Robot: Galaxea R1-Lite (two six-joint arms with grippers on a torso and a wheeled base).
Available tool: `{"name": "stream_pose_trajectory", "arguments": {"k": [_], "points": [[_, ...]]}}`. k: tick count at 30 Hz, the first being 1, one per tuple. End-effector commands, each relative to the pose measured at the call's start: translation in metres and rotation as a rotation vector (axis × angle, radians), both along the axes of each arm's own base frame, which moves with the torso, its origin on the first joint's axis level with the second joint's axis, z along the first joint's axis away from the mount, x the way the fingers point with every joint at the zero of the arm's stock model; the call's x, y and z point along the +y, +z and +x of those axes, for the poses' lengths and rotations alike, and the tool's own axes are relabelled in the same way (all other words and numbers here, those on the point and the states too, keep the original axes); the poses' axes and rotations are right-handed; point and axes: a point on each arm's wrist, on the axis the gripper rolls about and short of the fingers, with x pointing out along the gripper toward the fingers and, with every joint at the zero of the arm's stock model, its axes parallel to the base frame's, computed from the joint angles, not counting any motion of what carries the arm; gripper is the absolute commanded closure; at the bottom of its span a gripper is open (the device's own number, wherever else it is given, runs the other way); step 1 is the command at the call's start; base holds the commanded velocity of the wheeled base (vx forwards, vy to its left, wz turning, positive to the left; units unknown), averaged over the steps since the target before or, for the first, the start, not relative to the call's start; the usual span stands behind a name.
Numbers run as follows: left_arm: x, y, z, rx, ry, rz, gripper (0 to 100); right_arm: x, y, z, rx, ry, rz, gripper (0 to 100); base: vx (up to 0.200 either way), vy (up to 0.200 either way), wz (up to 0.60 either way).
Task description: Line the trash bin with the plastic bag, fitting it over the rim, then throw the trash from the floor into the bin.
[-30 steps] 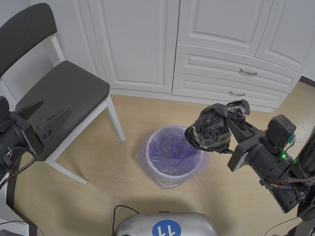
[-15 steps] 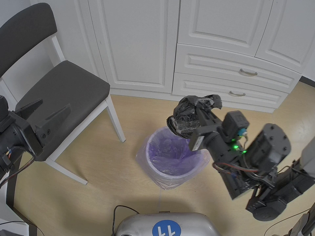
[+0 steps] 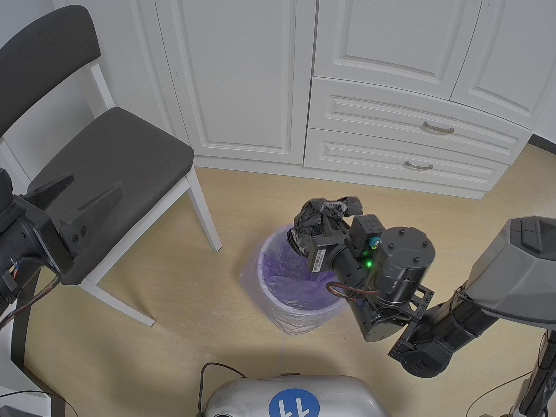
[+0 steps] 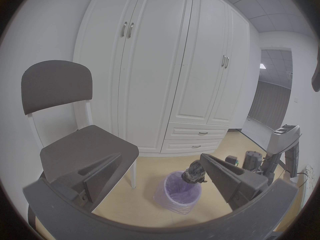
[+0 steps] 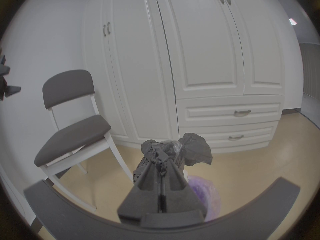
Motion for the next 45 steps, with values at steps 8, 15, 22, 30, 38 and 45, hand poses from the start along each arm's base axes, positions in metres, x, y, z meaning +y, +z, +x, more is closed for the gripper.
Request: {"name": "stream_pose_trajectory", "arguments": {"k": [8,15,22,30,38,45], "points": [[0.001,0.002,0.0,-0.009,0.007,-0.005,0,0.003,-0.032,0.049,0.235,-0.082,0.062,100,0.0,0.0,0.0],[0.004,0.006,-0.004,-0.029,0.009,-0.017,0,0.003,-0.061,0.079,0.299,-0.121,0.089,100,0.0,0.0,0.0],[0.004,0.007,-0.005,-0.033,0.009,-0.019,0,0.004,-0.077,0.083,0.335,-0.116,0.088,100,0.0,0.0,0.0],[0.007,0.009,-0.009,-0.048,0.007,-0.03,0,0.006,-0.026,0.051,0.282,-0.053,0.129,100,0.0,0.0,0.0],[0.011,0.013,-0.019,-0.082,-0.011,-0.048,0,0.012,-0.02,0.021,0.305,0.026,0.096,100,0.0,0.0,0.0],[0.013,0.014,-0.023,-0.094,-0.034,-0.054,0,0.016,-0.058,0.036,0.391,0.012,0.026,100,0.0,0.0,0.0]]}}
